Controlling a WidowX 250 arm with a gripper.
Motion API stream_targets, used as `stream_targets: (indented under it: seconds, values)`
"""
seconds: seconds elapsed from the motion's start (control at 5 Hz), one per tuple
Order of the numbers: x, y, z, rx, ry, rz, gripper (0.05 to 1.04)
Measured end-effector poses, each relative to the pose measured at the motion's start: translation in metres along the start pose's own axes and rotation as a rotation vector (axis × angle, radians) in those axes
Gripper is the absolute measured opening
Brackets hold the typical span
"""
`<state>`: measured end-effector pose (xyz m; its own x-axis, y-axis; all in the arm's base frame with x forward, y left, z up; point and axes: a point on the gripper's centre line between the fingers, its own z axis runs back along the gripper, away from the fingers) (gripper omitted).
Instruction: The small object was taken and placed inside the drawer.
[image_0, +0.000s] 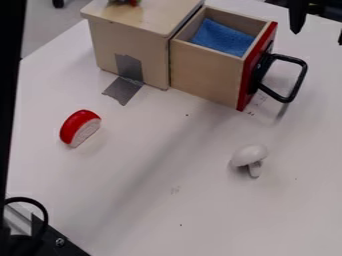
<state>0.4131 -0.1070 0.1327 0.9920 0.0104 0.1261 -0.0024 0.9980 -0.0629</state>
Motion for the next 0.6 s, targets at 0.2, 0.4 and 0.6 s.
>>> stream_targets:
  seconds: [0.2,0.4,0.6]
  values:
    - [-0.006,0.002,-0.021,0.014,0.055,0.002,1.001]
    - [-0.045,0.005,-0.038,0.034,0.117,-0.014,1.001]
    - [-0.075,0.009,-0.019,0.024,0.068,-0.035,1.001]
